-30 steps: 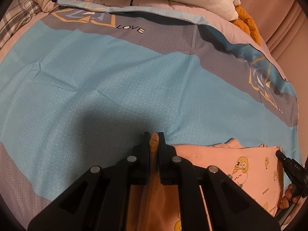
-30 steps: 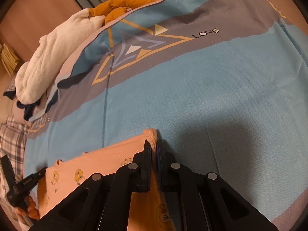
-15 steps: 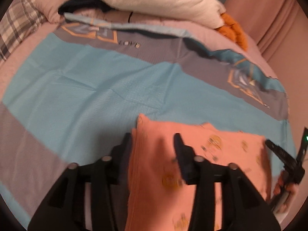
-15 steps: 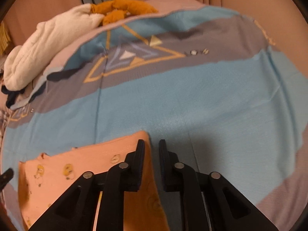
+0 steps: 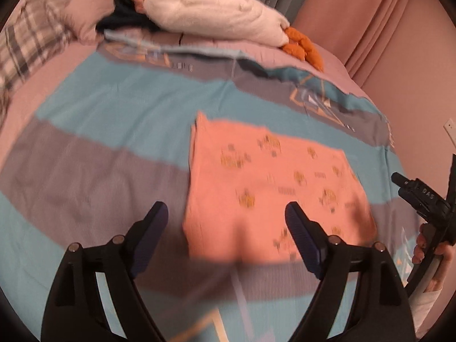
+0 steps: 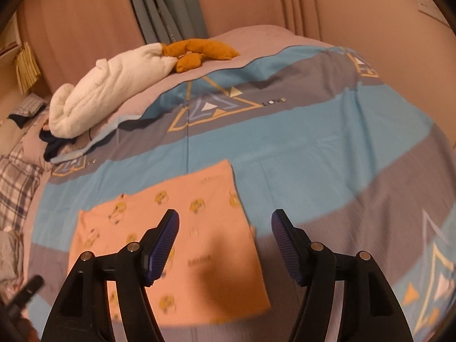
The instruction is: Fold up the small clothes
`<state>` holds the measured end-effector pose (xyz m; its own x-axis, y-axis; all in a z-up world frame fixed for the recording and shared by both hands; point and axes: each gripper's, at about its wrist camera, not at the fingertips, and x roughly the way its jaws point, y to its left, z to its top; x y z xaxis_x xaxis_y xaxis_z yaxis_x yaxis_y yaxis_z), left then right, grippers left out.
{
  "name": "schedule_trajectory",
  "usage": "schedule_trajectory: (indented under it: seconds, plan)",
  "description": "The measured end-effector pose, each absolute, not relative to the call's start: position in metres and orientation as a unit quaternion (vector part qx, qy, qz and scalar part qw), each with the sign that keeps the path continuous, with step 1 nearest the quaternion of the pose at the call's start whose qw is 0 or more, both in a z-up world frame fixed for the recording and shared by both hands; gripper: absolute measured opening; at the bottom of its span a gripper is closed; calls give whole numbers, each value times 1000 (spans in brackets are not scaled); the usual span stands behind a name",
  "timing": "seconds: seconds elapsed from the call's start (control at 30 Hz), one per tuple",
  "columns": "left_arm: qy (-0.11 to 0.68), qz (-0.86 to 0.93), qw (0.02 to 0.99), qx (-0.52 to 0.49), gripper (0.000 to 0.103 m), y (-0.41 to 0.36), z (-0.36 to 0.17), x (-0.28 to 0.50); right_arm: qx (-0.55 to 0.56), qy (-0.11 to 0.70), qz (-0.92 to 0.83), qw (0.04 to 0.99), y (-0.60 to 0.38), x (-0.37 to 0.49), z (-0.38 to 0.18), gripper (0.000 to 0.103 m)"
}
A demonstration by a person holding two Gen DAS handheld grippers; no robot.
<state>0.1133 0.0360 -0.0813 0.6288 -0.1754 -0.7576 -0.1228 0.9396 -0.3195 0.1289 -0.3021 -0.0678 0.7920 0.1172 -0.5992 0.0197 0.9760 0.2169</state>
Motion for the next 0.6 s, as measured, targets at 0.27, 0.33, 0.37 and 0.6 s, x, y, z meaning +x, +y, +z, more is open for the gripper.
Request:
schedule_trajectory:
  seconds: [0.27,0.33,0.37,0.6]
  plan:
    - [444,-24,868,-221,83,37,-117,88,123,347,41,929,-308,92,-103,67]
    - [455,-28,858,-237,81,38,-128,87,141,361,37,921,-313,88,-119,67]
    - [459,-30,854,-244,80,39,-133,87,152,366,42,917,-316,86,-126,67]
    - [465,-46,838,-281,75,42,-149,98,236,387,97,886,-327,84,-154,67]
